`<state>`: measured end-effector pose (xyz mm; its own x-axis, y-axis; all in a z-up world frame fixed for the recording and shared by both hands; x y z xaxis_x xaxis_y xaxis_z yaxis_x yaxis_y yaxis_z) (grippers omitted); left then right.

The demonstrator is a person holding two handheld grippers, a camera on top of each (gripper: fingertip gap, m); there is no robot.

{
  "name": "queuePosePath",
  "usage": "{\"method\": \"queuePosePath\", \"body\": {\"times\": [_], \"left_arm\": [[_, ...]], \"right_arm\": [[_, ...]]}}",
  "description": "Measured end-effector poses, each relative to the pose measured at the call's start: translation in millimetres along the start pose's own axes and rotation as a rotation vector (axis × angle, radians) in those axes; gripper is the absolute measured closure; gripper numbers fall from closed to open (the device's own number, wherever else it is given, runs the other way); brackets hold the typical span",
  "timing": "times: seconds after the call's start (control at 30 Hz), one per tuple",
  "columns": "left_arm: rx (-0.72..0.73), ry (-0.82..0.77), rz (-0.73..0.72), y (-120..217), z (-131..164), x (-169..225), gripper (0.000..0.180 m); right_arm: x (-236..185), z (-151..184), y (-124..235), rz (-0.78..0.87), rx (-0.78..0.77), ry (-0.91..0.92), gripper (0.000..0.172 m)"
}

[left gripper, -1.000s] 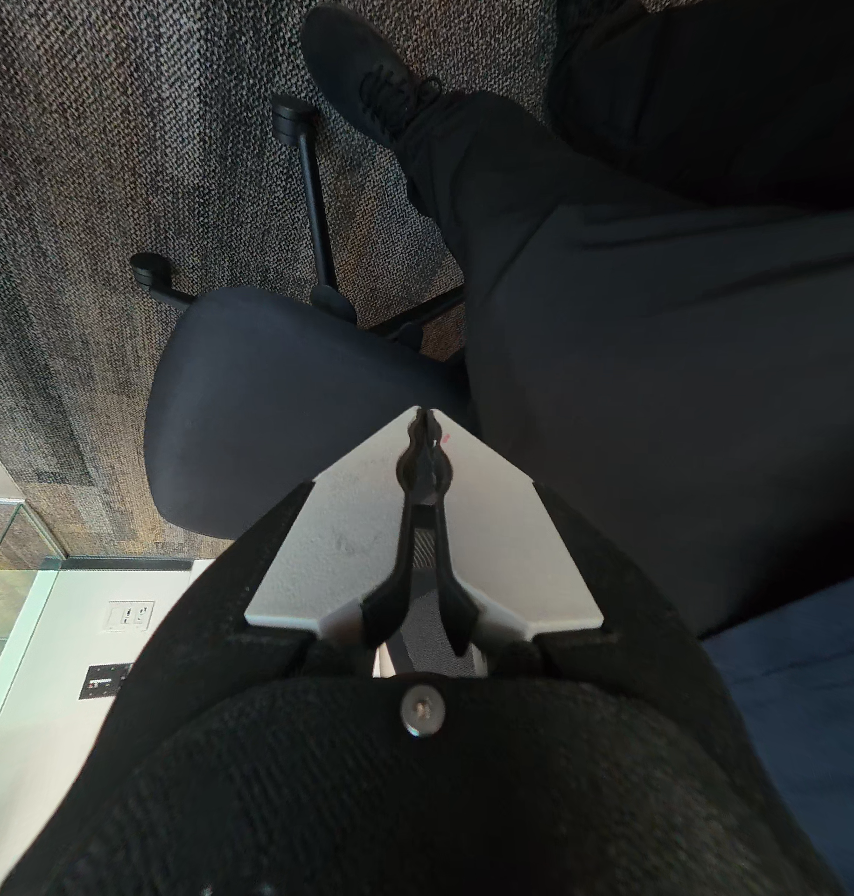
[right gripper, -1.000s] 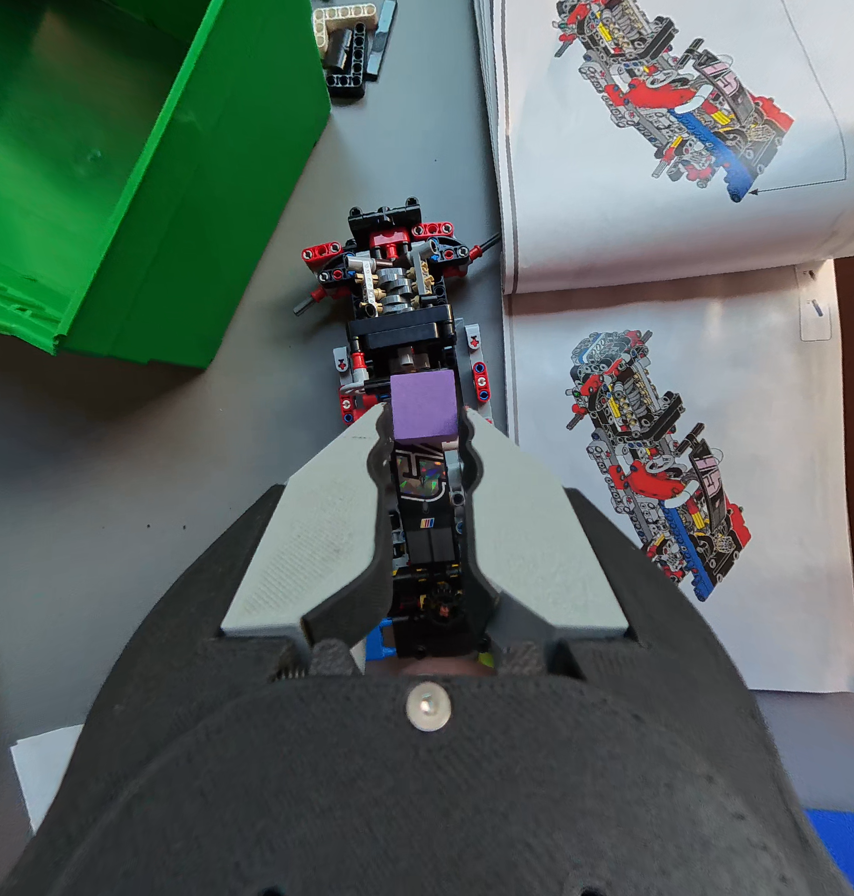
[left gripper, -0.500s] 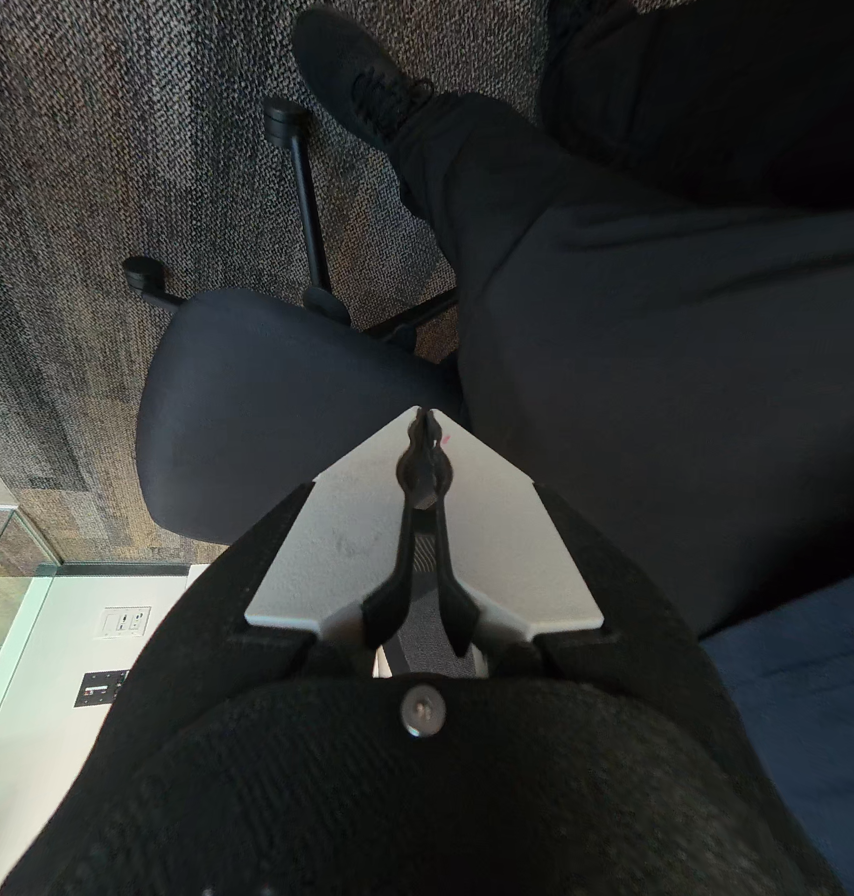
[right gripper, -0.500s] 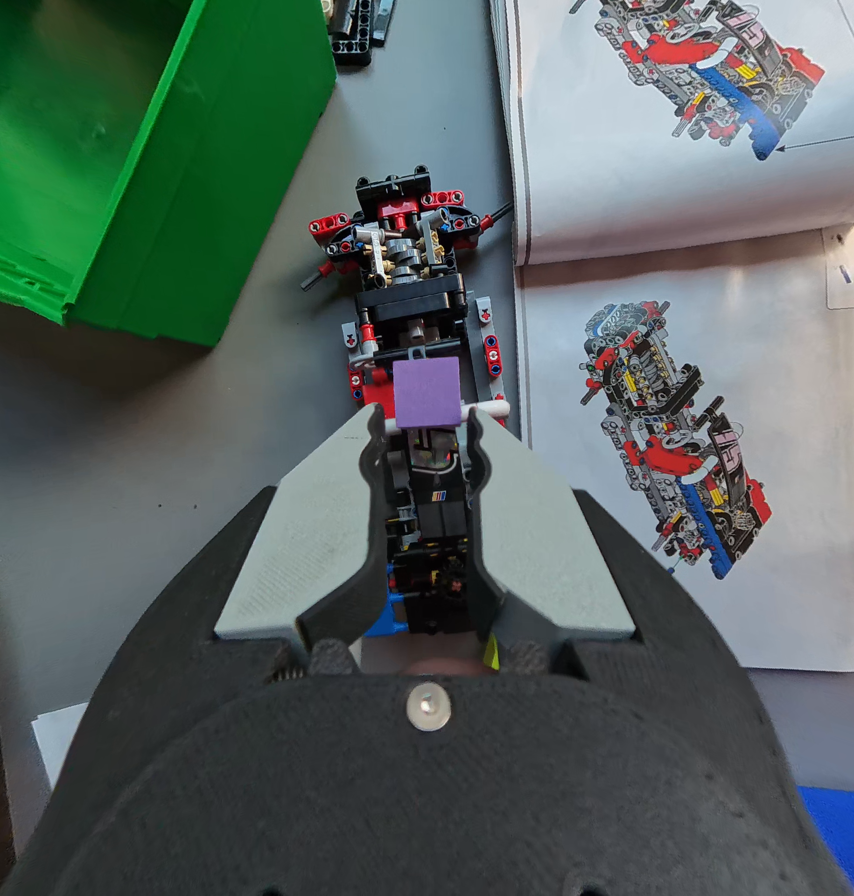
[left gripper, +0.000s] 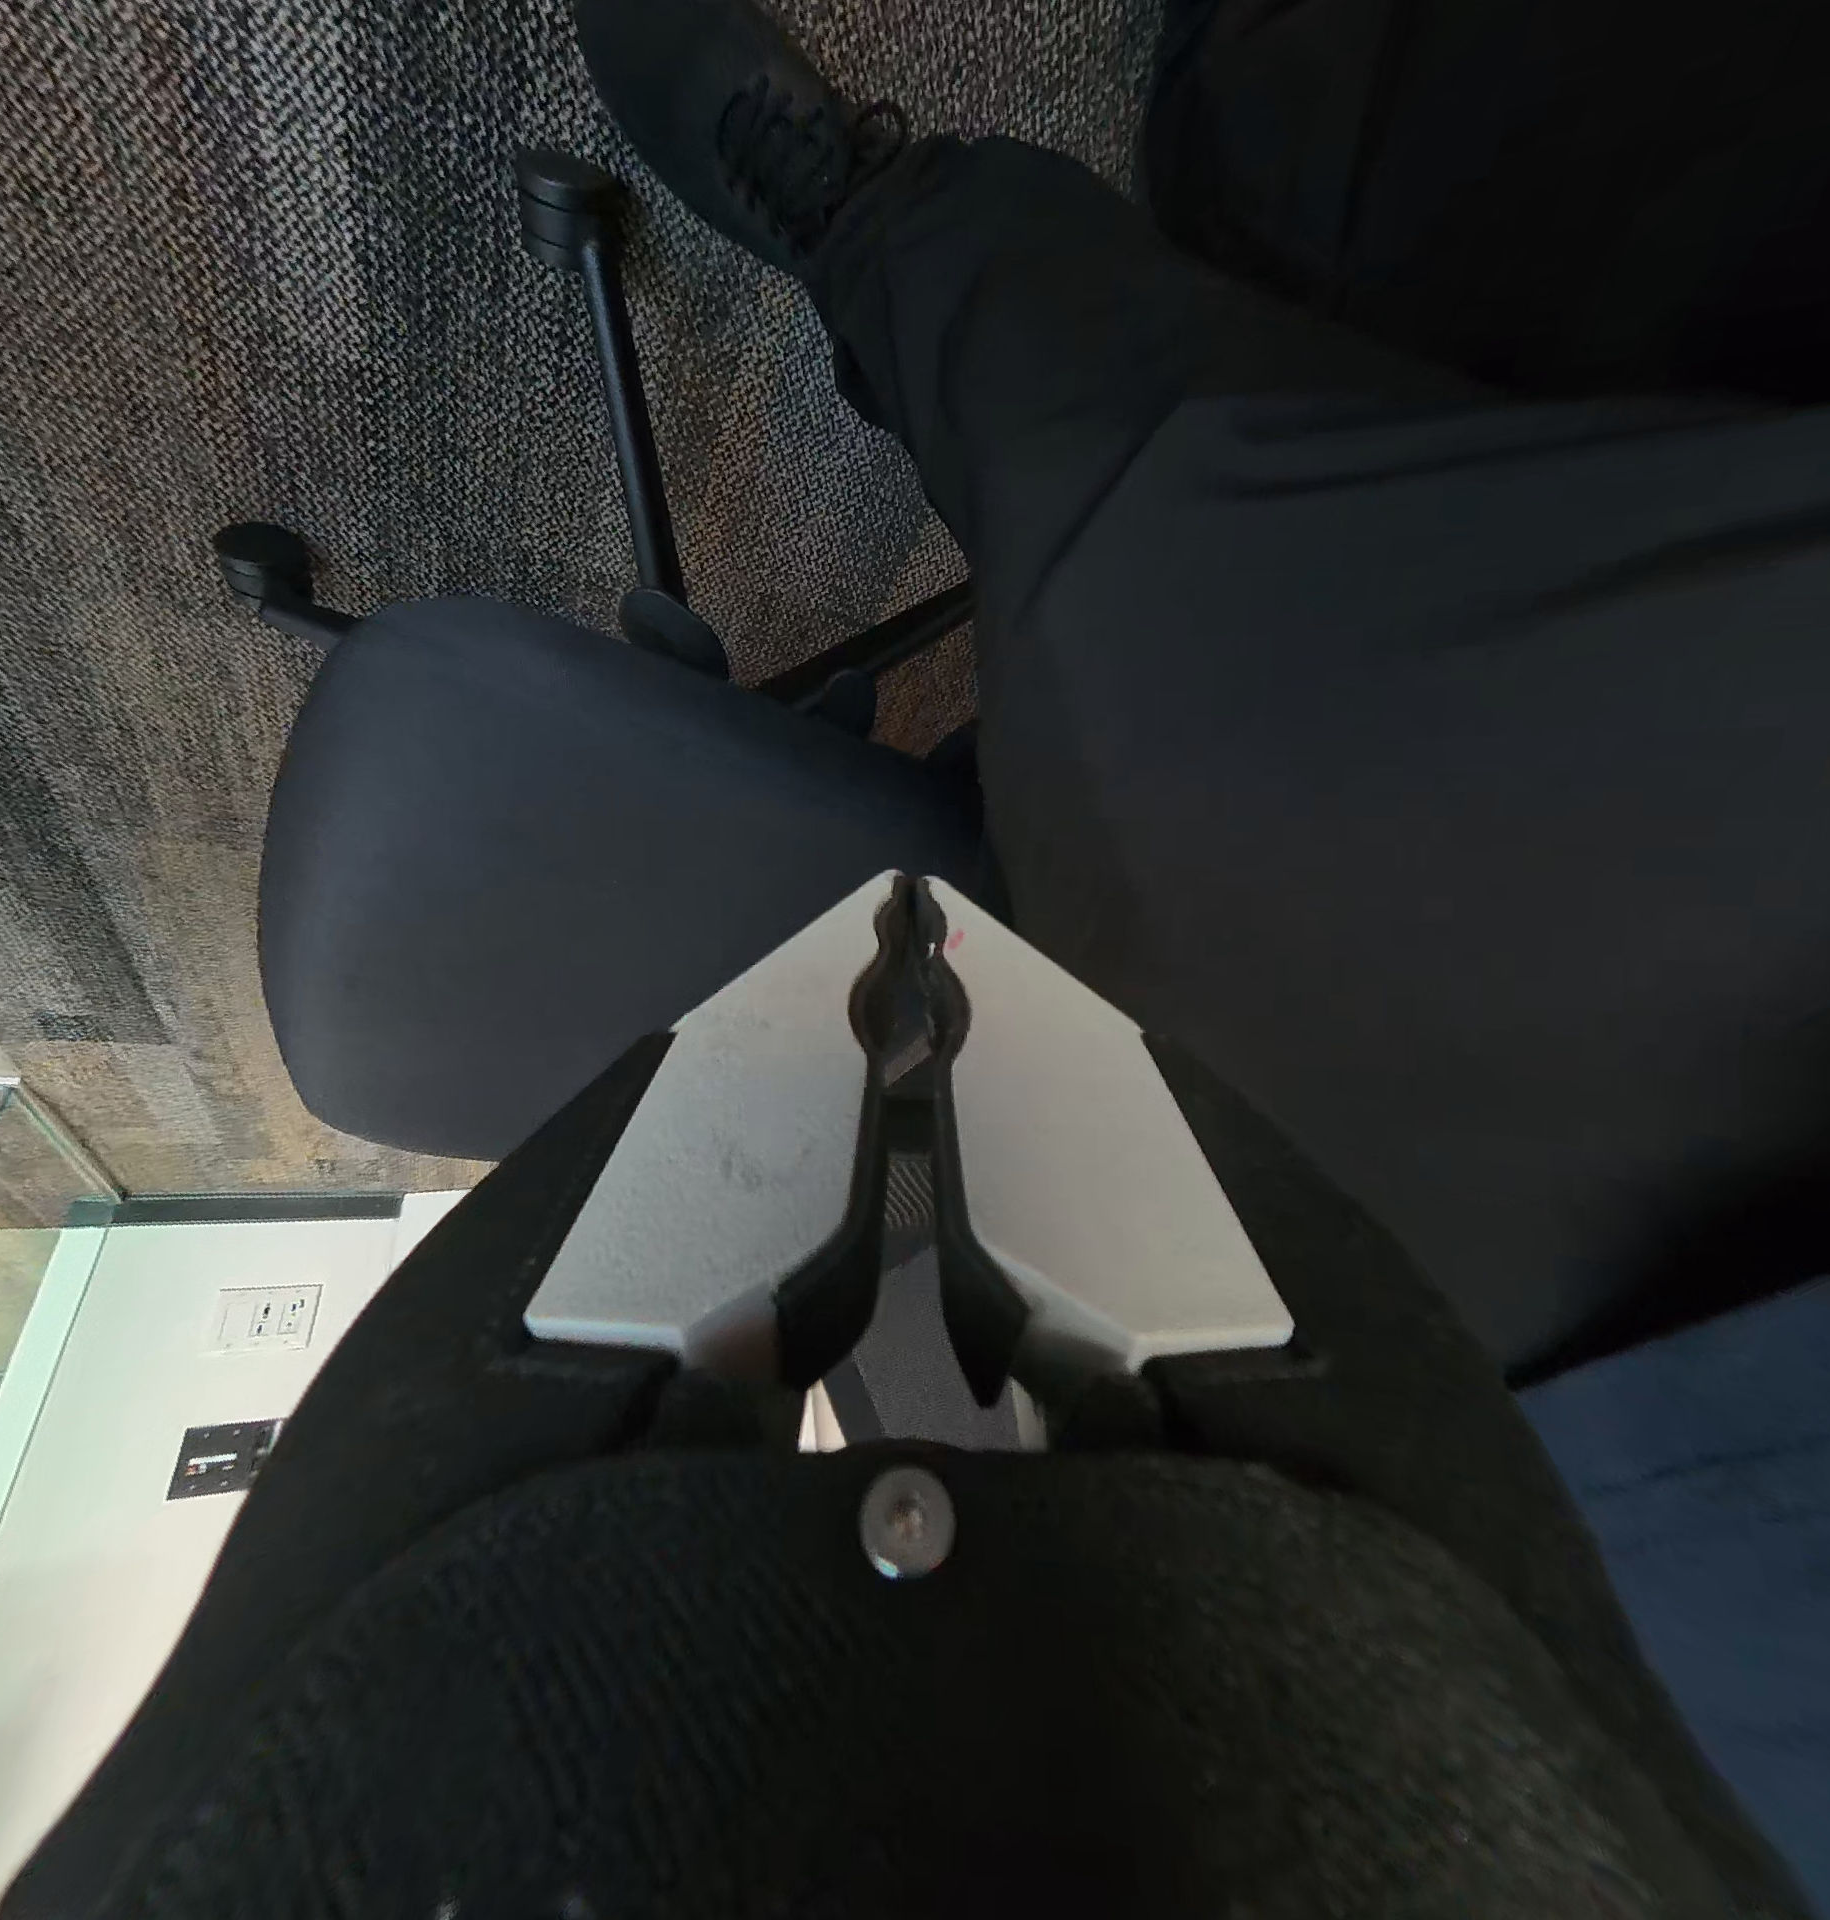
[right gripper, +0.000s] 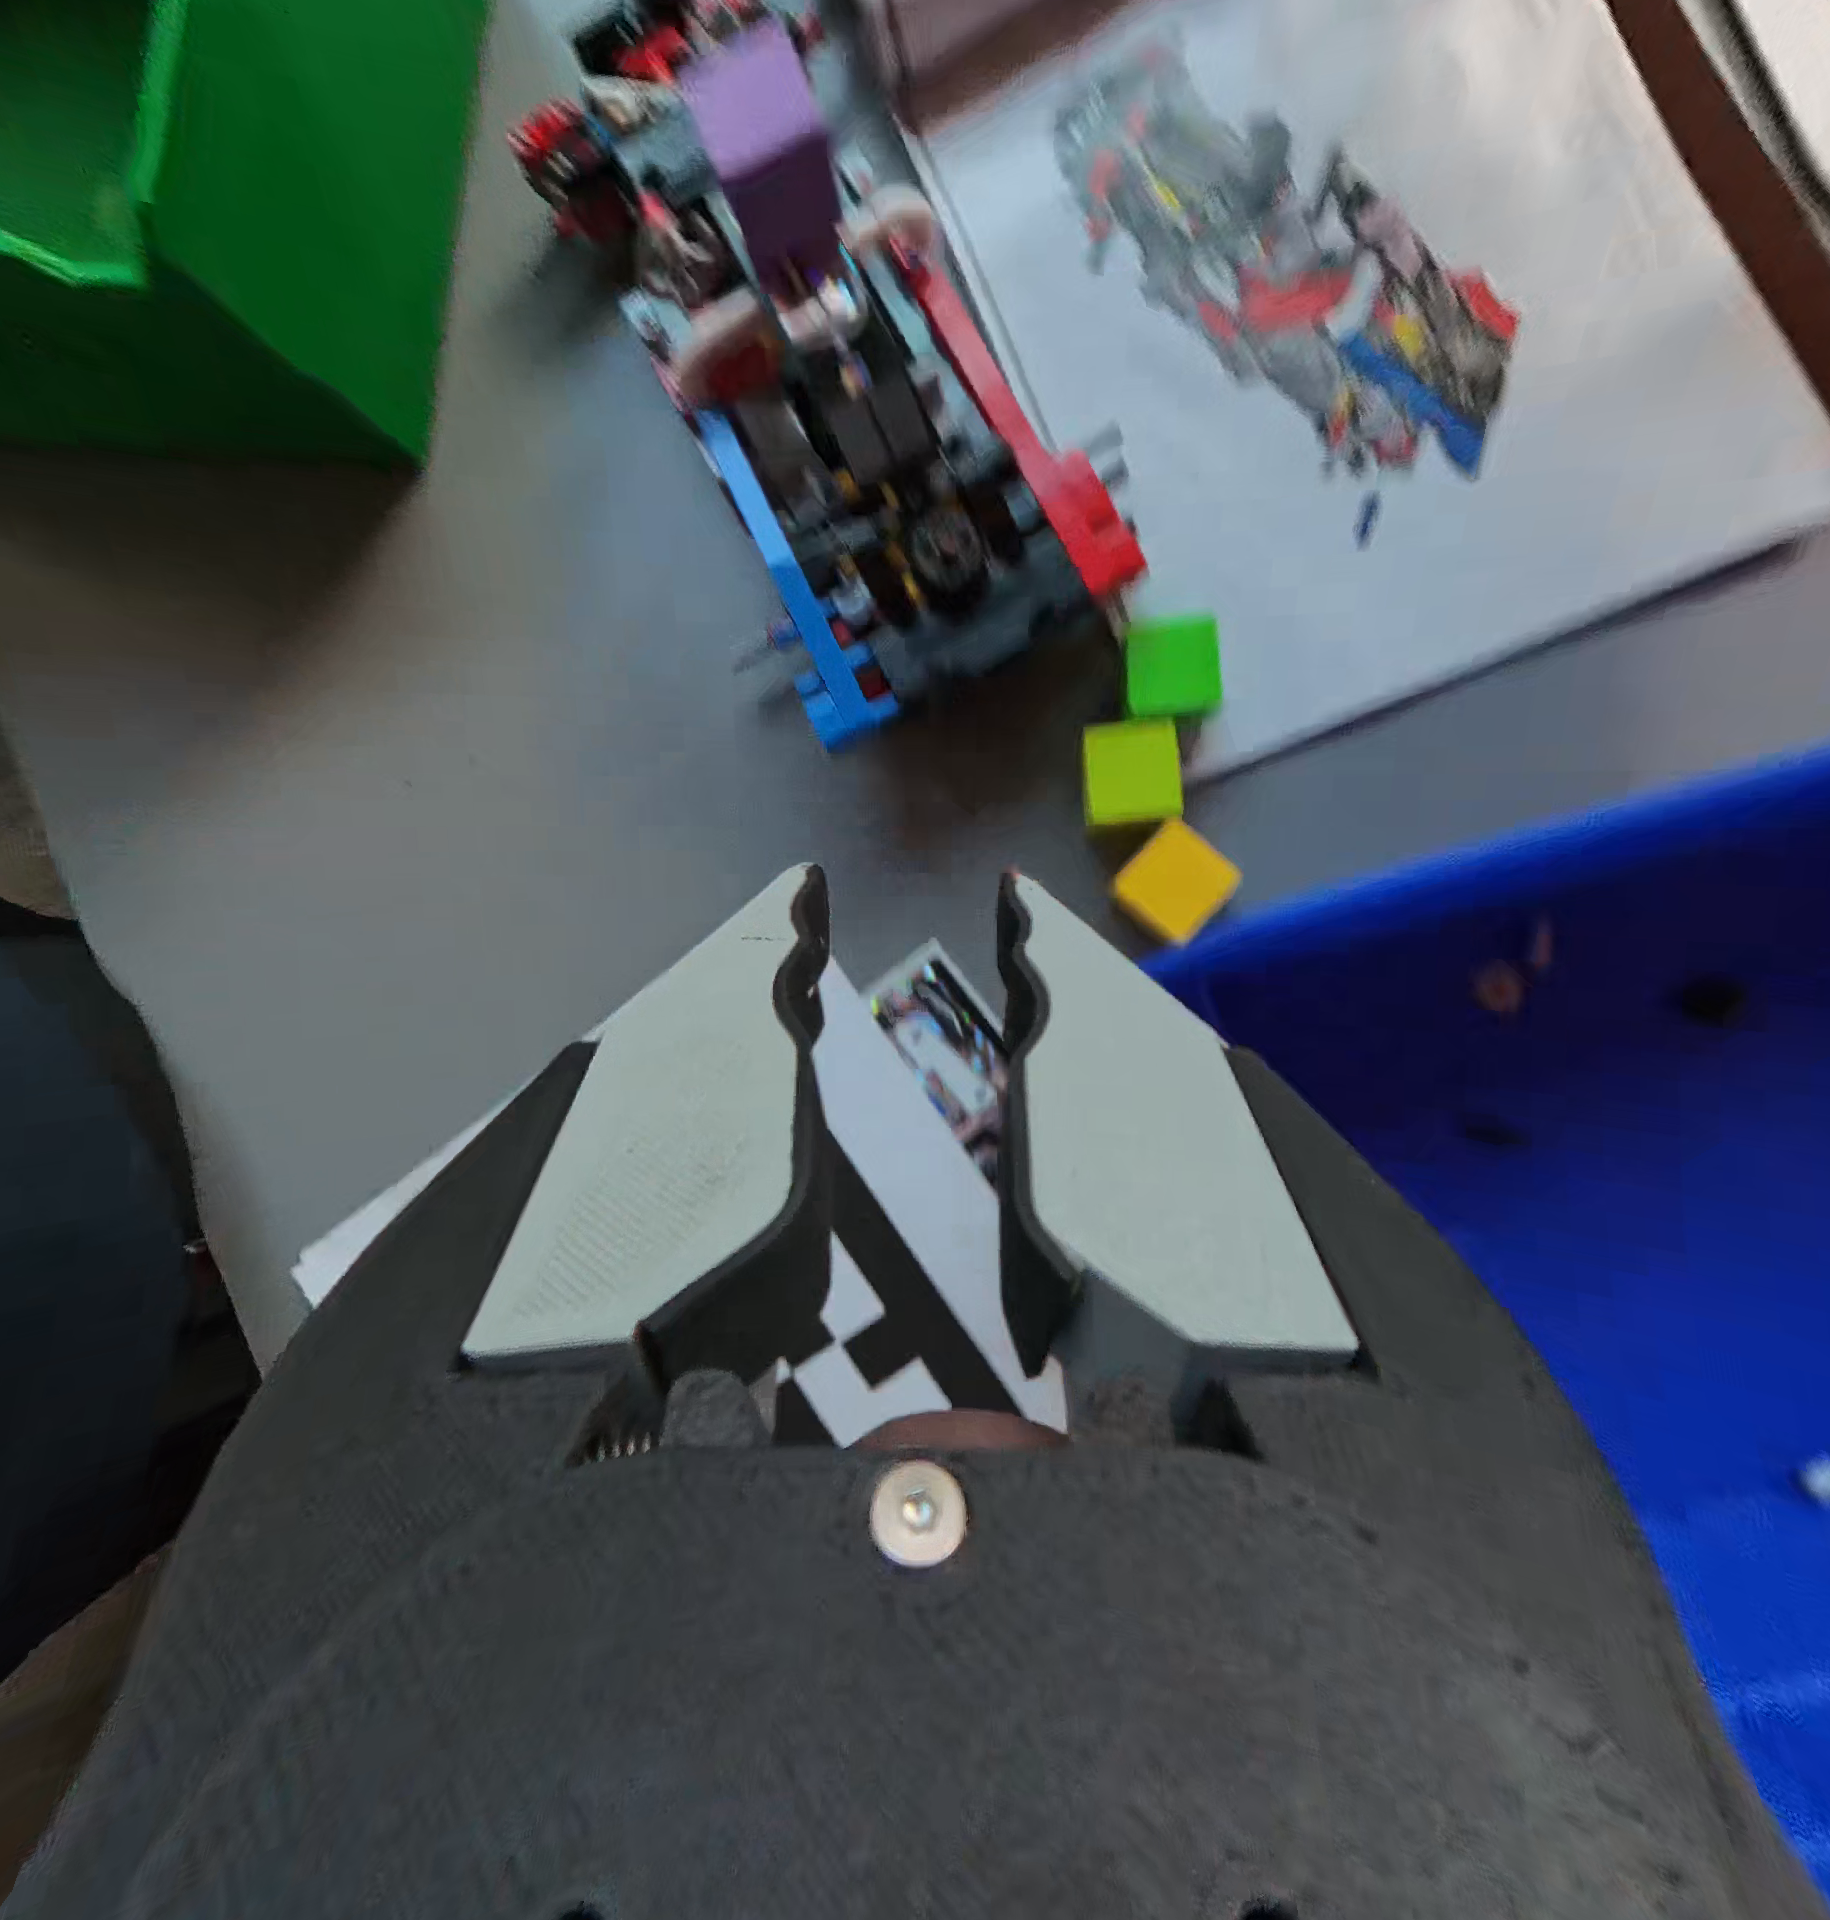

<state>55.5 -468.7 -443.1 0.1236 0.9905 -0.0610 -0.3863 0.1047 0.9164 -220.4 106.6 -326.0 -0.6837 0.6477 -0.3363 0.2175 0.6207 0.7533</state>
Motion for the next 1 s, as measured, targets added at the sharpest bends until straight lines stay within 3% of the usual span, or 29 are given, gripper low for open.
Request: {"method": "queuePosePath", "body": {"times": [0.17, 0.33, 0.8, 1.0], "left_arm": [[-0.002, -0.03, -0.013, 2.5, -9.3, -0.5, 0.18], [0.022, -0.053, -0.027, 11.1, -26.0, -1.5, 0.18], [0.034, -0.074, -0.042, 18.3, -31.9, 1.5, 0.18], [0.016, -0.061, -0.041, 13.5, -21.1, -1.6, 0.18]], "right_arm": [[10.9, 79.8, 24.4, 0.183, -0.063, -0.181, 0.143], [10.7, 121.9, 22.6, 0.285, -0.026, -0.352, 0.14], [26.5, 116.5, -21.1, 0.474, 0.064, -0.686, 0.138], [22.9, 107.3, -30.2, 0.402, 0.038, -0.524, 0.146]]}}
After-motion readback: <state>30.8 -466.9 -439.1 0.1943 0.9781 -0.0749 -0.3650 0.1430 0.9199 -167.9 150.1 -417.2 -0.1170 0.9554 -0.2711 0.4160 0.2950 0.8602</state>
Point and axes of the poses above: each gripper's, where its closed fingertips meet, y back along the fingers, z out of its underside, x = y × z across the jaws, the point moved 10 cm from there along y, back along the fingers, and after that the axes turned 14 degrees about -z, right-handed, at the moved point
